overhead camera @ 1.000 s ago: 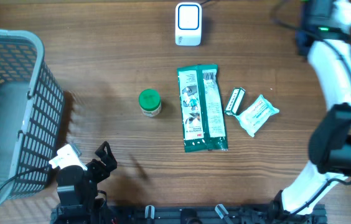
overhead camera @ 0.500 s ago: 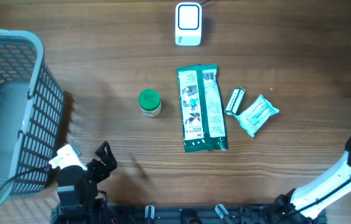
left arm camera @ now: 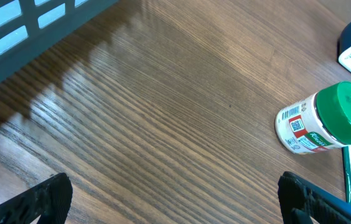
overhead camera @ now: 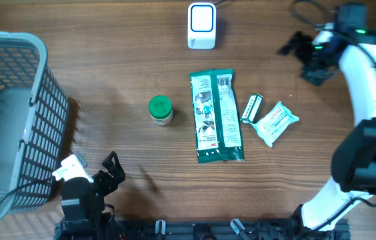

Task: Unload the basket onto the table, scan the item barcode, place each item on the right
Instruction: 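Lower the right gripper onto the medicine box and grasp it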

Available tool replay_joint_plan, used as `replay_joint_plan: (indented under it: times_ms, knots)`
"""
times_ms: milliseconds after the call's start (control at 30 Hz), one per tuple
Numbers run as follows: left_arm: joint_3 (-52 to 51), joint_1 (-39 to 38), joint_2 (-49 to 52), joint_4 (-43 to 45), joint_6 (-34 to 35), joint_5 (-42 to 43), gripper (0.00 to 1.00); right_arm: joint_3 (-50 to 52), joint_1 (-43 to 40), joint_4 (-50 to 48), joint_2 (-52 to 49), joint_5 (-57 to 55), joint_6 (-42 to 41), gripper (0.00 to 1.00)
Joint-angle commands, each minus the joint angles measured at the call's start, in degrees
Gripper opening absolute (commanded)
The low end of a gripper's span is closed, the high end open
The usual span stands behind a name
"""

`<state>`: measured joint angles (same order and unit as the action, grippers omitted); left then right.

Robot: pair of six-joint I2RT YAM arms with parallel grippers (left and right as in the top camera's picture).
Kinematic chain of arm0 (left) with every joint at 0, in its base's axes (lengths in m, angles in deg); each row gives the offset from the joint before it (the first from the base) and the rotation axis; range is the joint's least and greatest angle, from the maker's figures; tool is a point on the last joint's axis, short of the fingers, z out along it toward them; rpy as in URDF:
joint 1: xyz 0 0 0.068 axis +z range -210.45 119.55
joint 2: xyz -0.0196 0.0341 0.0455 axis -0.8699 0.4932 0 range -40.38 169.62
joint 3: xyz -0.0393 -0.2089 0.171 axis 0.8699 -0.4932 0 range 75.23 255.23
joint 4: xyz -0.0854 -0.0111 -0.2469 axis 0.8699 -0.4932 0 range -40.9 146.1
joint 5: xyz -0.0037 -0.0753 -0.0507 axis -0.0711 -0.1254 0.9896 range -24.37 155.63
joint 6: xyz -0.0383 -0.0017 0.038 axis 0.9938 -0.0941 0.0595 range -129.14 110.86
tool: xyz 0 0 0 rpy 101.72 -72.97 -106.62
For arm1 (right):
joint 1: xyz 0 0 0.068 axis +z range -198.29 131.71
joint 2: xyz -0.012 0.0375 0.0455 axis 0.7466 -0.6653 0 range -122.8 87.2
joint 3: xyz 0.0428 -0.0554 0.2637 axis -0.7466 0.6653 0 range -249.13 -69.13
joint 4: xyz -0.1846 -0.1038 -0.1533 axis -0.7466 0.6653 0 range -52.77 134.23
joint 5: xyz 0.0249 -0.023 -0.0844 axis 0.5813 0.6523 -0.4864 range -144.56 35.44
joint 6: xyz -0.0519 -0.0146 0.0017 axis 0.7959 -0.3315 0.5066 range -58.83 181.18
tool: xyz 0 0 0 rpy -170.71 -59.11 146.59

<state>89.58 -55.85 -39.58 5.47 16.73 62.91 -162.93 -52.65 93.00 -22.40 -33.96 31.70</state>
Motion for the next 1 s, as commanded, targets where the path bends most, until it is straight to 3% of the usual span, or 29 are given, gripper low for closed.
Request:
replay_joint_plan:
  times_ms: [0,333,600,633,733,867,933,967]
  knots:
    - [-0.2,-0.3,-0.4,0.0,0.3,-0.1,1.00,0.6,7.2,1.9,-0.4,-3.2,0.7,1.00]
    - [-0.2,-0.3,-0.4,0.0,0.3,-0.1,1.00,9.8,11.1,3.4,-2.7,-5.7,-0.5,1.00]
    - [-0.2,-0.3,-0.4,0.0,0.3,-0.1,1.00,23.8,11.1,-10.2,-2.7,-5.1,-0.7,0.99]
    - [-0.2,-0.3,-0.4,0.0,0.3,-0.1,1.00,24.6,11.1,-11.5,-2.7,-5.1,-0.7,0.97]
    - [-0.2,-0.3,-0.4,0.0,0.3,-0.1,1.00,25.9,11.1,-13.1,-2.7,-5.1,-0.7,0.70]
    - [-0.2,-0.3,-0.4,0.0,0.3,-0.1,1.00,25.9,11.1,-13.3,-2.7,-5.1,-0.7,0.70]
    - [-0.2,-0.3,-0.4,0.0,0.3,-0.1,1.00,25.9,11.1,-13.0,-2.7,-5.1,-0.6,0.77]
    - [-0.2,-0.3,-0.4,0.0,0.3,-0.1,1.00,25.9,11.1,-12.8,-2.7,-5.1,-0.6,0.86]
